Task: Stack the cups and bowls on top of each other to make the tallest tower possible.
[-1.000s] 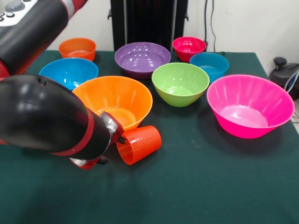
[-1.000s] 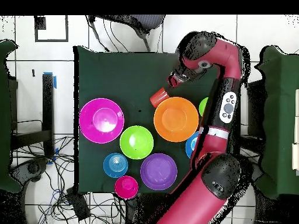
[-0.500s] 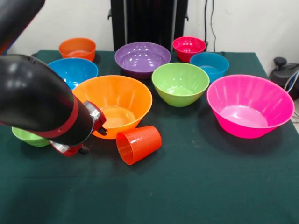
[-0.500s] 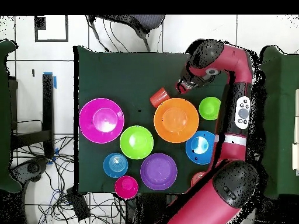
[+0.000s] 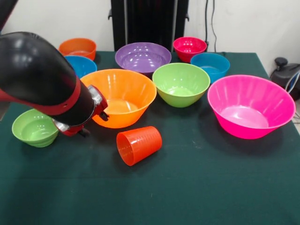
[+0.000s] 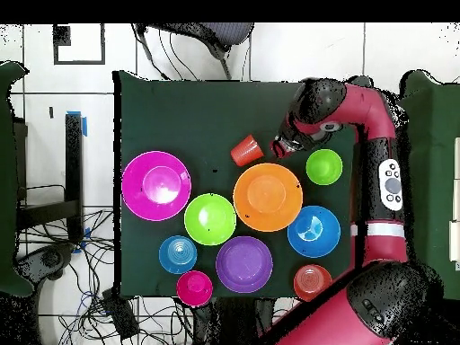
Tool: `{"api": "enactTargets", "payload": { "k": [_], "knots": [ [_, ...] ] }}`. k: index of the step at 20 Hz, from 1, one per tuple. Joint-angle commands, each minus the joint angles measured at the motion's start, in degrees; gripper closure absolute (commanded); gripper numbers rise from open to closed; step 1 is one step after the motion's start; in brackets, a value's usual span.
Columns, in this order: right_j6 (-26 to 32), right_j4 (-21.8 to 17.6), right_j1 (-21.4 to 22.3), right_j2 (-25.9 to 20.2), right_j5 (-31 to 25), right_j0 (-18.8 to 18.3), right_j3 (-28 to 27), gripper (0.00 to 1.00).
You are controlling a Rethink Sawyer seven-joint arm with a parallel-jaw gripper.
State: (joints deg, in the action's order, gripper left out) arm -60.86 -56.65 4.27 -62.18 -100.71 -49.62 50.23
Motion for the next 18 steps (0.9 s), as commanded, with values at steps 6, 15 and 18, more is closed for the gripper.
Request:
{"api": "enactTargets", "payload": {
  "k": [6,15,18],
  "knots": [
    [-18.06,5.86,1.58,12.47,14.85,1.09,13.88,0.0],
    [-14.8,5.04,3.41,12.36,34.26,1.04,18.66,0.0],
    [-16.18,6.8,3.97,12.94,36.79,1.18,20.75,0.0]
  ]
}}
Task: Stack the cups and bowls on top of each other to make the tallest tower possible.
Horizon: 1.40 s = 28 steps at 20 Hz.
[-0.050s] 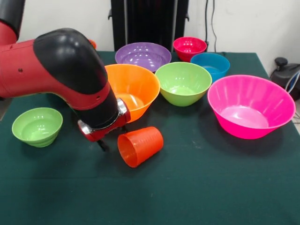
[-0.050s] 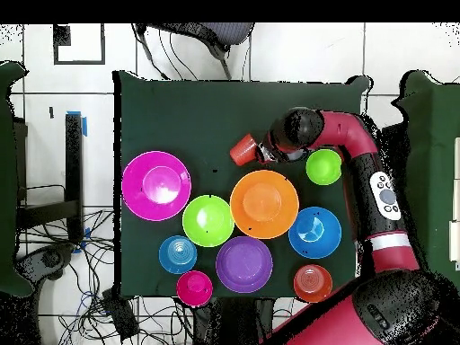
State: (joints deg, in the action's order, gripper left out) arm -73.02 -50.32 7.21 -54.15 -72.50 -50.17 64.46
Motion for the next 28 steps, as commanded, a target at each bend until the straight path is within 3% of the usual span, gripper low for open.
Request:
{"api": "enactTargets", "payload": {
  "k": [1,4,8,22,28],
  "knots": [
    [-4.29,1.1,1.22,4.89,9.65,1.65,7.35,0.0],
    [-4.32,1.87,2.76,4.86,12.74,2.26,8.9,0.0],
    [-4.06,4.17,4.57,5.48,11.8,3.68,8.67,0.0],
    [-1.33,10.08,4.51,8.88,7.66,6.59,5.15,0.0],
    [-3.98,11.02,4.25,10.25,11.0,8.97,4.33,0.0]
  ]
}}
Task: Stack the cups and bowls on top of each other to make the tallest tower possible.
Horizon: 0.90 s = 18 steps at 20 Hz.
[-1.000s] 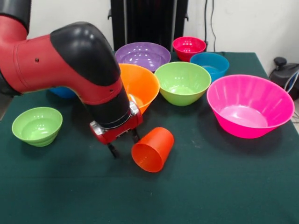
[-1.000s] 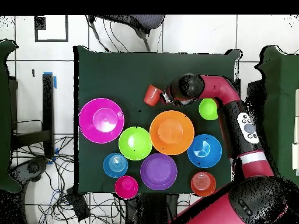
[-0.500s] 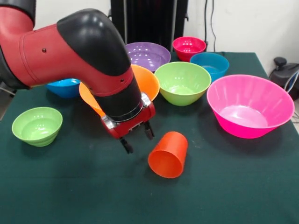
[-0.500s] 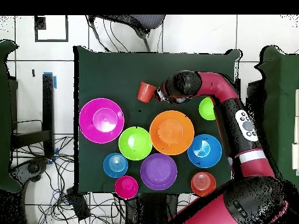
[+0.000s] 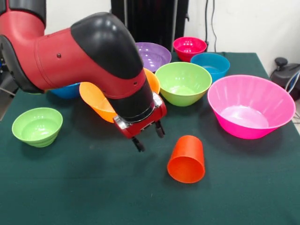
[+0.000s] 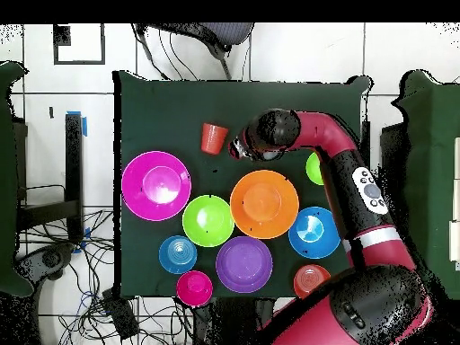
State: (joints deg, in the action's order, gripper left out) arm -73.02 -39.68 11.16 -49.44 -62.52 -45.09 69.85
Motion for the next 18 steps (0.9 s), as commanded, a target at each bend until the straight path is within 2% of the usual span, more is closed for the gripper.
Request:
{"api": "enactTargets", "payload": {
  "k": [1,10,12,15,18],
  "knots": [
    [-4.48,0.5,0.48,5.72,1.33,4.43,-1.0,0.0],
    [-12.69,2.9,1.31,7.8,5.48,10.5,0.83,0.0],
    [-16.49,4.27,1.95,8.44,7.36,11.64,2.9,0.0],
    [-16.9,4.5,2.66,9.42,8.94,13.33,3.89,0.0],
    [-18.48,4.56,3.54,10.92,8.85,15.6,2.58,0.0]
  ]
}}
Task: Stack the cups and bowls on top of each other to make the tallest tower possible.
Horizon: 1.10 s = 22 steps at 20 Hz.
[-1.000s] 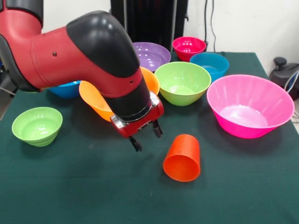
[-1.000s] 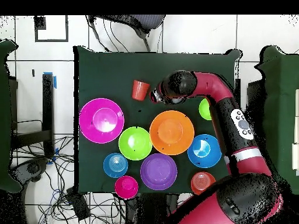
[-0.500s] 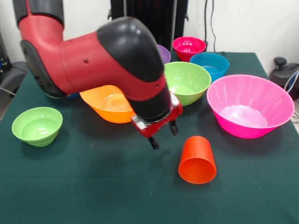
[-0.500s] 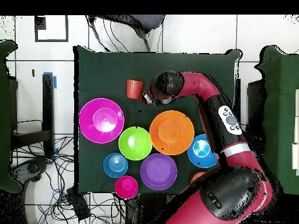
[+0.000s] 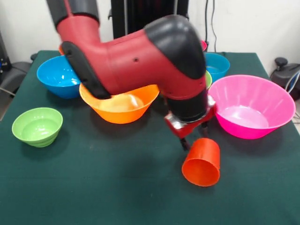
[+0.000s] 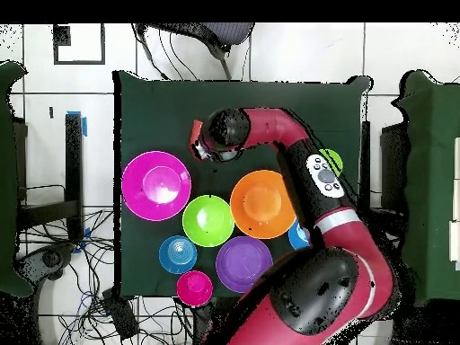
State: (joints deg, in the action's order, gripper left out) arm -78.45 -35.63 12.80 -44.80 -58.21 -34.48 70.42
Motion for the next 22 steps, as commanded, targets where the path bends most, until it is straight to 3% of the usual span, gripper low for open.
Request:
{"api": "enactTargets", "payload": {
  "k": [1,10,16,22],
  "knots": [
    [-13.38,0.42,2.16,6.6,4.45,5.8,1.69,0.0],
    [-18.68,1.48,6.19,9.41,2.07,11.88,1.18,0.0],
    [-16.37,-0.15,7.5,10.98,1.76,14.2,-0.06,0.0],
    [-9.84,-3.27,9.41,12.46,-0.53,16.47,-3.34,0.0]
  ]
}}
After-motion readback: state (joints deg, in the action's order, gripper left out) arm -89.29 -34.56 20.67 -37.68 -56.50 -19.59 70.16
